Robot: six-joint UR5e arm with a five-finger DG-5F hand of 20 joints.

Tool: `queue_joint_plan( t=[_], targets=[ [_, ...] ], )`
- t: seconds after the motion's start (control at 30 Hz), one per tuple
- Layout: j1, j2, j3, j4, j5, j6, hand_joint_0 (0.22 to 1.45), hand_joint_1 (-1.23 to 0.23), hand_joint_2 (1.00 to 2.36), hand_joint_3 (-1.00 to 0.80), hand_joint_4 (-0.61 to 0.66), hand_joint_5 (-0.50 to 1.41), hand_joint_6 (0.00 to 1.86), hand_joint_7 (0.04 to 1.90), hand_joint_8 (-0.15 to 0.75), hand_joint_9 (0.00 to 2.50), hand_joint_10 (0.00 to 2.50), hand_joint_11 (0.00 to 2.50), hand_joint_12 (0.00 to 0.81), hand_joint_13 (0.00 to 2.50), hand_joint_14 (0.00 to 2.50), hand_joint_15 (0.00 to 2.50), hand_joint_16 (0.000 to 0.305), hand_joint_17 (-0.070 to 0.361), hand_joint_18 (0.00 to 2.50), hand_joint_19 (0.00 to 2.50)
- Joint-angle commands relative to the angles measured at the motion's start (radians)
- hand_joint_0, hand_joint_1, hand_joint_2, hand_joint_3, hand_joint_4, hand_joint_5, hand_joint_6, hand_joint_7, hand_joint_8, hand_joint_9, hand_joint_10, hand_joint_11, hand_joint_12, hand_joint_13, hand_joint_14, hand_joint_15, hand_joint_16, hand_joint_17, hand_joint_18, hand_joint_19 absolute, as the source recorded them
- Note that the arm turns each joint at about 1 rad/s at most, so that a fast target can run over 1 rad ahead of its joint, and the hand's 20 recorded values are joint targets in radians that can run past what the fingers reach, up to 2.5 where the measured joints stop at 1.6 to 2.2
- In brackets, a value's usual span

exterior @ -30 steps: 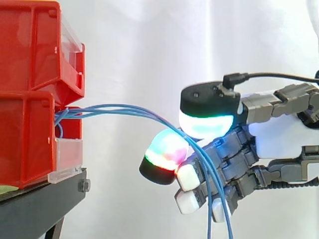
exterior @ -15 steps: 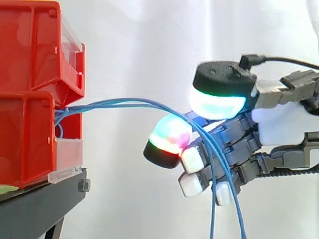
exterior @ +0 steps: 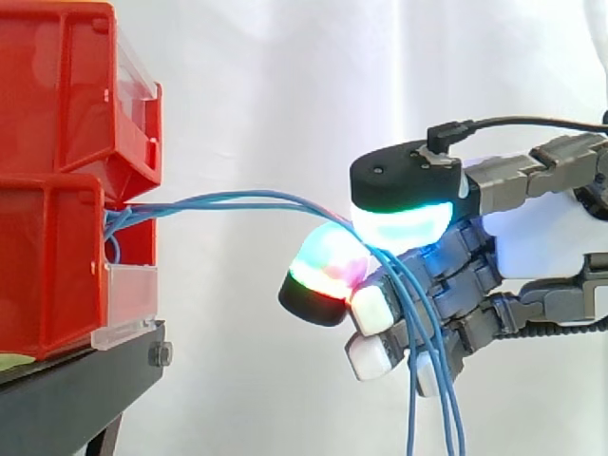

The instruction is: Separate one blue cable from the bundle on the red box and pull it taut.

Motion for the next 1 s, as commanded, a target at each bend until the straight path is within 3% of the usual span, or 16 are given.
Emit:
queue_joint_plan(
  t=[0.0,0.27,0.37,0.5,0.67,0.73,0.83,0.87,0.9,0.97],
  targets=[
    [0.000,0.000,0.000,-0.001,0.000,0.001,0.78,-0.77,1.02,-0.01,0.21,-0.08,0.50,1.29,0.331,0.84,0.01,0.39,0.351,0.84,0.01,0.39,0.038,0.085,0.81,0.51],
    [0.000,0.000,0.000,-0.001,-0.002,0.003,0.82,-0.89,1.02,-0.08,0.15,-0.10,0.53,1.23,0.297,0.73,0.01,0.39,0.332,0.76,0.01,0.39,0.037,0.083,0.73,0.48],
    [0.000,0.000,0.000,-0.001,-0.002,0.003,0.76,-0.91,1.02,-0.25,0.16,-0.11,0.54,1.21,0.293,0.72,0.01,0.41,0.333,0.75,0.01,0.37,0.038,0.085,0.78,0.41],
    [0.000,0.002,0.000,-0.001,-0.003,0.003,0.59,-0.77,1.01,-0.43,0.20,-0.10,0.55,1.20,0.320,0.75,0.01,0.39,0.342,0.77,0.01,0.37,0.039,0.088,0.79,0.44],
    [0.000,0.000,0.000,-0.001,-0.003,0.004,0.56,-0.57,1.00,-0.45,0.22,-0.09,0.53,1.23,0.334,0.76,0.01,0.38,0.354,0.77,0.01,0.38,0.041,0.093,0.80,0.46],
    [0.000,0.000,0.000,-0.001,-0.003,0.004,0.57,-0.55,1.00,-0.43,0.21,-0.09,0.53,1.24,0.334,0.76,0.01,0.38,0.354,0.77,0.01,0.37,0.041,0.093,0.80,0.47],
    [0.000,0.000,0.000,-0.001,-0.002,0.004,0.62,-0.64,1.02,-0.21,0.17,-0.09,0.55,1.28,0.340,0.76,0.01,0.38,0.357,0.78,0.01,0.37,0.042,0.094,0.82,0.45],
    [0.000,0.000,0.000,-0.001,-0.002,0.004,0.61,-0.65,1.02,-0.17,0.17,-0.10,0.58,1.24,0.343,0.76,0.01,0.38,0.361,0.78,0.01,0.37,0.042,0.096,0.83,0.45],
    [0.000,0.000,0.000,-0.003,-0.002,0.004,0.64,-0.70,1.01,-0.07,0.23,-0.15,0.72,0.92,0.359,0.75,0.01,0.38,0.383,0.80,0.01,0.36,0.047,0.105,0.88,0.42],
    [0.000,0.002,0.000,-0.007,-0.002,0.004,0.69,-0.74,1.01,0.01,0.21,-0.16,0.76,0.89,0.357,0.75,0.01,0.39,0.378,0.82,0.01,0.36,0.046,0.103,0.89,0.42]
  ],
)
